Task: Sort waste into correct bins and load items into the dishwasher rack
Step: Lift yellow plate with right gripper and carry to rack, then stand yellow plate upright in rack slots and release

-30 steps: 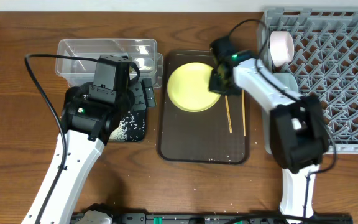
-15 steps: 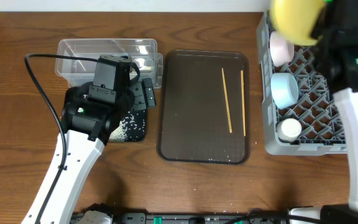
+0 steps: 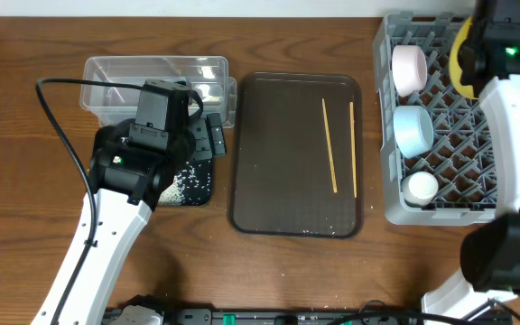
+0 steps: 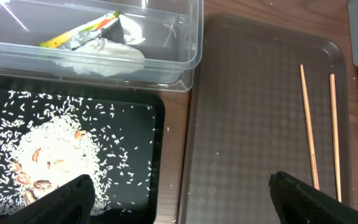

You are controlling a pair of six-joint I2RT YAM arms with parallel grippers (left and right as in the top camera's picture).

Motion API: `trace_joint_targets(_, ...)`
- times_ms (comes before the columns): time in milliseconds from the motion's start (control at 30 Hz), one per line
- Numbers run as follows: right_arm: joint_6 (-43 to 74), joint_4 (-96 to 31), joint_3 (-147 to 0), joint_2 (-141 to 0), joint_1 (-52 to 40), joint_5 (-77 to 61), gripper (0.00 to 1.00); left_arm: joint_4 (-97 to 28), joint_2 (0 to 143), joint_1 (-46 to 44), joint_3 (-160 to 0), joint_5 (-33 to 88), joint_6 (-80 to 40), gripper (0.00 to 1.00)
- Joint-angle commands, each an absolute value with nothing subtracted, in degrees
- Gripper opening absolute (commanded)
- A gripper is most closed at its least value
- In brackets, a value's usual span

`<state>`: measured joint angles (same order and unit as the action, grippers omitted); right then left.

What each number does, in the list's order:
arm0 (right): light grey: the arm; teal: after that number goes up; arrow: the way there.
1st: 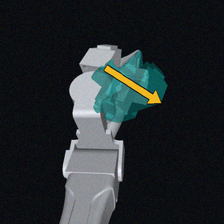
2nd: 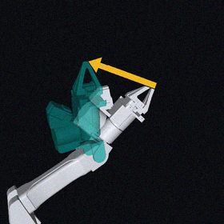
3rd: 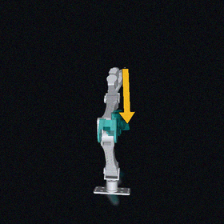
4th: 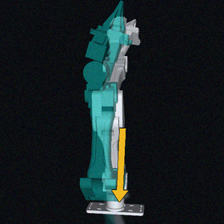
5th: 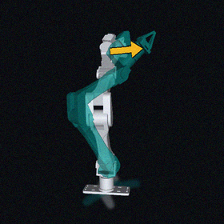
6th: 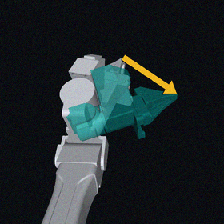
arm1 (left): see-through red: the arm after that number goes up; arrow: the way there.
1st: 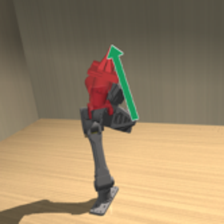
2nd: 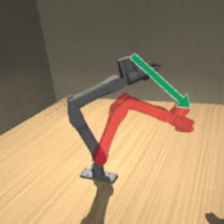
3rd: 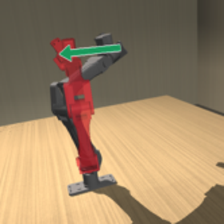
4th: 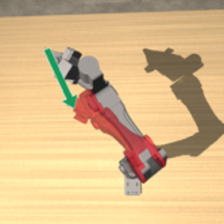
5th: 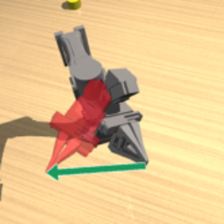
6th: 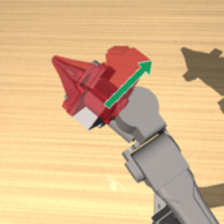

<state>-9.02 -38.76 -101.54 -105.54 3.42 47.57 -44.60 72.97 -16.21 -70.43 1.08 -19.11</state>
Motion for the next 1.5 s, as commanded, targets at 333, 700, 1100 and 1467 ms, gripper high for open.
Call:
trace_joint_targets(333,-12.5,-34.0,-101.4,-114.3,5.1,49.0,0.01,-44.6,73.1,-16.0,-70.3,0.4,-19.0,0.92)
trace_joint_targets(700,-10.4,-30.1,-101.5,-114.0,5.9,47.8,0.01,-44.6,73.1,-16.0,-70.3,0.4,-19.0,0.92)
trace_joint_targets(1100,-18.0,-28.1,-101.4,-110.8,6.3,47.5,0.01,-44.6,73.1,-16.0,-70.3,0.4,-19.0,0.92)
trace_joint_targets(1467,-18.1,-29.4,-101.4,-111.6,6.2,45.0,0.01,-44.6,73.1,-16.0,-70.3,0.4,-19.0,0.92)
